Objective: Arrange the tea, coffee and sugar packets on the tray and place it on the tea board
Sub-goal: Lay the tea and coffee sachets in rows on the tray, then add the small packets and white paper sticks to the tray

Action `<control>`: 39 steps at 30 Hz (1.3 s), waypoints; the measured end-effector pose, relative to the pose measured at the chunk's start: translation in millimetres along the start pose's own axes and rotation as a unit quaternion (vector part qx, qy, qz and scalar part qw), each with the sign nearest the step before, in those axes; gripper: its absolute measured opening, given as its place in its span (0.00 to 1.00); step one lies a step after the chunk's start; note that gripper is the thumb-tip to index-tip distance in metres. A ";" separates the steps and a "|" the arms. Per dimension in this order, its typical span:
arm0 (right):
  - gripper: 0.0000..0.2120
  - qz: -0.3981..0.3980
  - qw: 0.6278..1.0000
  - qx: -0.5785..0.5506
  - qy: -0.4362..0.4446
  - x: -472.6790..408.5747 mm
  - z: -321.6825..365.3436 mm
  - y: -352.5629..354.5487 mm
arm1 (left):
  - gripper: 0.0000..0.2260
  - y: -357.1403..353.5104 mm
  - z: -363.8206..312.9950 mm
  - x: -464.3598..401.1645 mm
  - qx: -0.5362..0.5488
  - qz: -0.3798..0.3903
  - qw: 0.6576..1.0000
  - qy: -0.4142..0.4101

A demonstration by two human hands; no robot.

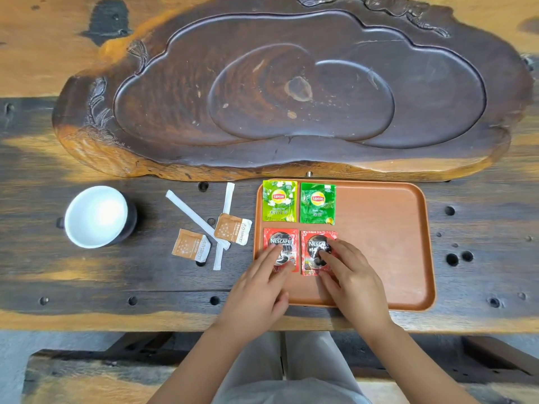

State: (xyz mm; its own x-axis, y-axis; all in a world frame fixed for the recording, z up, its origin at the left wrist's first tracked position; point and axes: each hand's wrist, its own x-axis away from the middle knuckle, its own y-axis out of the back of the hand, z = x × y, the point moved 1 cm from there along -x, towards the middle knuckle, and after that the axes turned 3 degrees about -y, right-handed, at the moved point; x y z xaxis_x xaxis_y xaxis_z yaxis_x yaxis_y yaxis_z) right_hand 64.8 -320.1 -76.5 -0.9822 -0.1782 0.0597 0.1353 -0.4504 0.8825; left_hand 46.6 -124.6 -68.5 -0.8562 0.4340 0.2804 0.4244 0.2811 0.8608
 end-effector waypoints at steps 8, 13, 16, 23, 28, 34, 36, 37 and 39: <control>0.12 0.002 1.000 0.014 -0.003 -1.5 1.8 0.1 | 0.20 -2.5 0.9 -1.6 0.019 0.003 1.000 0.011; 0.12 -0.002 1.000 0.018 -0.014 -3.6 4.9 -1.5 | 0.22 -1.5 0.4 -2.1 0.030 0.006 0.999 0.022; 0.12 -0.006 1.000 0.017 -0.018 -5.4 5.4 -1.5 | 0.23 -0.2 0.5 -3.4 0.042 0.004 0.999 0.027; 0.11 -0.010 1.000 0.007 -0.021 -6.7 6.3 -1.3 | 0.21 -3.6 1.6 -4.7 0.061 -0.007 0.998 0.030; 0.11 -0.033 0.999 -0.009 -0.021 -9.5 12.5 5.6 | 0.25 7.9 -3.0 -2.2 0.095 -0.019 0.994 0.047; 0.13 -0.072 0.997 -0.013 0.031 -35.1 48.6 14.5 | 0.22 56.3 31.9 18.2 0.114 -0.206 0.954 0.186; 0.14 -0.053 0.997 0.000 0.057 -49.6 65.7 9.2 | 0.20 65.5 55.4 28.7 0.097 -0.250 0.931 0.247; 0.16 -0.039 0.996 0.007 0.074 -56.6 74.1 4.8 | 0.20 67.5 66.2 33.5 0.079 -0.254 0.928 0.262; 0.19 -0.004 0.994 0.028 0.110 -67.0 87.7 -6.9 | 0.20 66.8 84.8 40.2 0.045 -0.234 0.935 0.262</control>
State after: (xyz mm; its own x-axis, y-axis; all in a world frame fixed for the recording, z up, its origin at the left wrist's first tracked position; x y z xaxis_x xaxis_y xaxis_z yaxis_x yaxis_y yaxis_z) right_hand 118.3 -228.3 -45.7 -0.9300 -0.3647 -0.0451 0.1143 -0.4037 0.9077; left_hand 65.5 -15.7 -35.8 -0.9714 -0.2262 0.0726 -0.0291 0.4166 0.9086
